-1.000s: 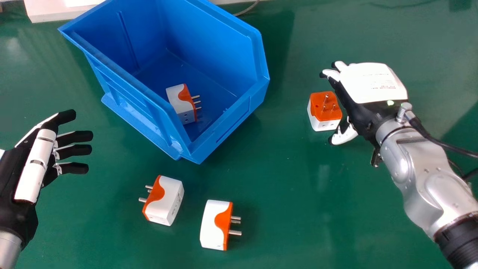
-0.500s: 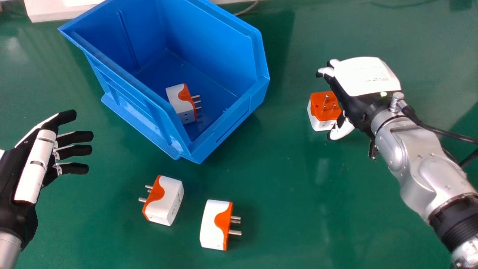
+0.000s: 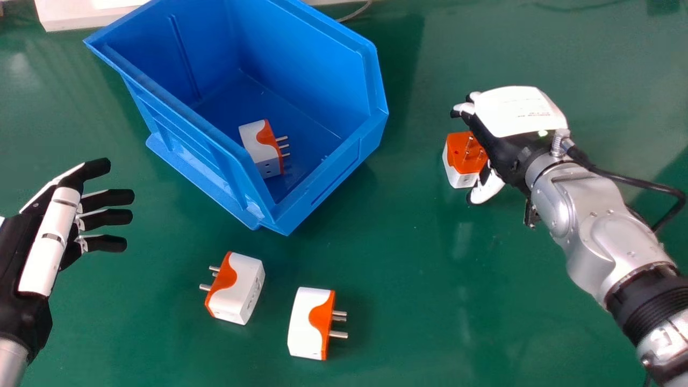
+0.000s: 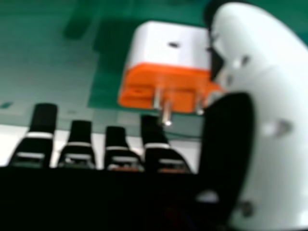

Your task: Pick all objects and put in blue box

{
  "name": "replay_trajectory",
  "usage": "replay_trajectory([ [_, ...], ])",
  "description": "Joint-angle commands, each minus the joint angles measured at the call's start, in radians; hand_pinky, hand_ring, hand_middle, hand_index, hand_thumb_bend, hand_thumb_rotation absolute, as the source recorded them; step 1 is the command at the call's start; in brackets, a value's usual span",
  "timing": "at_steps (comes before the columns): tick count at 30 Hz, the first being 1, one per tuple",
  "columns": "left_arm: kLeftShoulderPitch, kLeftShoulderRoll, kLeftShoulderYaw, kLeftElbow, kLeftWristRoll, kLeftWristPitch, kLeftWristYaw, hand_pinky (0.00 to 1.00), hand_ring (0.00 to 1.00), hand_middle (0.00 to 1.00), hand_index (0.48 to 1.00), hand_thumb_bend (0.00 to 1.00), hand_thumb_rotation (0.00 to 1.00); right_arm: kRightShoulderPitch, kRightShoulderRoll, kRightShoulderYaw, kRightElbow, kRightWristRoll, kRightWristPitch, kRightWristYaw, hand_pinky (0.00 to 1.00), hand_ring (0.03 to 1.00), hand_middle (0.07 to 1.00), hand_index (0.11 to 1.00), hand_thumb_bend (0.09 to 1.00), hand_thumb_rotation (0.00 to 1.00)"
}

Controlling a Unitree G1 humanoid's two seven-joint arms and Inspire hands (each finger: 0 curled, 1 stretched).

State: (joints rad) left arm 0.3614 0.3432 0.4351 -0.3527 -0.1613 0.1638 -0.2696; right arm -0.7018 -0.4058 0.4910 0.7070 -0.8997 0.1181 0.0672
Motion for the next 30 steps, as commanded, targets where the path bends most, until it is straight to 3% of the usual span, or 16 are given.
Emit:
replay_trajectory([
  [1,0.019,0.002,0.021,-0.04,-0.02,-0.015,-0.006,0.6,0.71,0.73,0.835,0.19,1.0,-0.021,-0.001,0.001,-0.008,0.009,0.003,-0.008,0.8,0.93,0.949,0.868,0.48,0.0],
  [8,0.071,0.001,0.056,-0.056,-0.042,-0.026,-0.026,0.6,0.71,0.73,0.835,0.19,1.0,-0.013,0.009,0.012,-0.002,0.014,0.0,-0.015,0.79,0.927,0.947,0.862,0.505,0.0],
  [14,0.119,-0.002,0.079,-0.09,-0.053,-0.029,-0.039,0.6,0.71,0.73,0.835,0.2,1.0,0.001,0.011,0.02,0.007,0.02,-0.002,-0.006,0.79,0.926,0.946,0.86,0.505,0.0],
  [20,0.155,-0.003,0.098,-0.111,-0.061,-0.037,-0.054,0.6,0.71,0.73,0.834,0.2,1.0,0.011,0.009,0.027,0.022,0.033,-0.011,-0.01,0.8,0.93,0.946,0.859,0.489,0.0],
  [25,0.166,0.001,0.109,-0.109,-0.063,-0.045,-0.065,0.59,0.7,0.72,0.833,0.2,1.0,0.006,0.012,0.027,0.051,0.041,-0.023,-0.025,0.79,0.931,0.943,0.854,0.465,0.0],
  [30,0.164,0.009,0.114,-0.097,-0.064,-0.048,-0.07,0.59,0.7,0.72,0.832,0.2,0.99,-0.018,0.015,0.032,0.088,0.044,-0.023,-0.032,0.79,0.928,0.937,0.847,0.463,0.0],
])
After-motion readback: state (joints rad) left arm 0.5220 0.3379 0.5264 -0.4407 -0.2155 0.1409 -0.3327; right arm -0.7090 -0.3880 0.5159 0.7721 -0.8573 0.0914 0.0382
